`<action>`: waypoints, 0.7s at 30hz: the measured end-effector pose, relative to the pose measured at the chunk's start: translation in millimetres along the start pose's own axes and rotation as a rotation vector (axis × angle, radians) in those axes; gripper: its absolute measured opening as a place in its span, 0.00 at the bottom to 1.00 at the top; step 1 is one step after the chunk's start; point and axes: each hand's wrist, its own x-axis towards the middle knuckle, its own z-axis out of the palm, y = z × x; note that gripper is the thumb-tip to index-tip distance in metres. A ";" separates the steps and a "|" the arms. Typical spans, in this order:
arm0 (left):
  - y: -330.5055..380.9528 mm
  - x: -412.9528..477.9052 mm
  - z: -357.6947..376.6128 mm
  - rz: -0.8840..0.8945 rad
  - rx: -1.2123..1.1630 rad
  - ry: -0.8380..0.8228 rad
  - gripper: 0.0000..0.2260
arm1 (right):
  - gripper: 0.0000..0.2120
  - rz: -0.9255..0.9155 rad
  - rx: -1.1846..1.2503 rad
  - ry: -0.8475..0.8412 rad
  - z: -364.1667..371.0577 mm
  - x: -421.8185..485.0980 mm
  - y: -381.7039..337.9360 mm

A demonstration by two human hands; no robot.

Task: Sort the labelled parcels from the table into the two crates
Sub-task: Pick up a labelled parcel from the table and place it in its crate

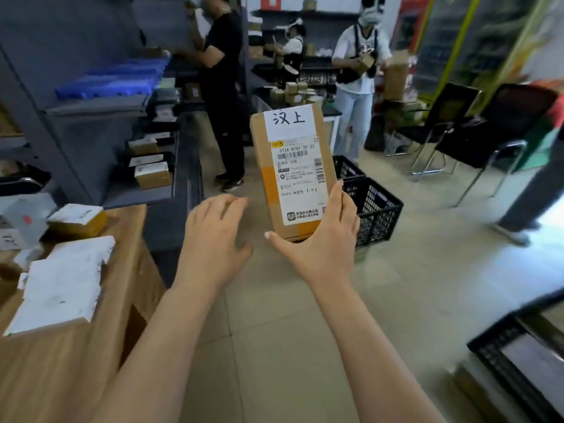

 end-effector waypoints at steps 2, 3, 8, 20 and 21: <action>45.7 1.7 9.9 0.067 -0.031 -0.032 0.32 | 0.65 0.063 -0.022 0.034 -35.5 -2.8 33.2; 69.1 2.7 14.7 0.099 -0.052 -0.039 0.32 | 0.65 0.094 -0.038 0.055 -53.8 -4.3 49.6; 181.3 4.6 43.1 0.242 -0.156 -0.034 0.31 | 0.65 0.222 -0.136 0.137 -140.7 -16.8 126.8; 384.9 11.6 124.0 0.518 -0.344 -0.212 0.31 | 0.64 0.516 -0.263 0.340 -269.4 -36.9 282.9; 398.3 14.9 132.9 0.537 -0.362 -0.228 0.31 | 0.64 0.541 -0.270 0.359 -273.9 -34.8 294.8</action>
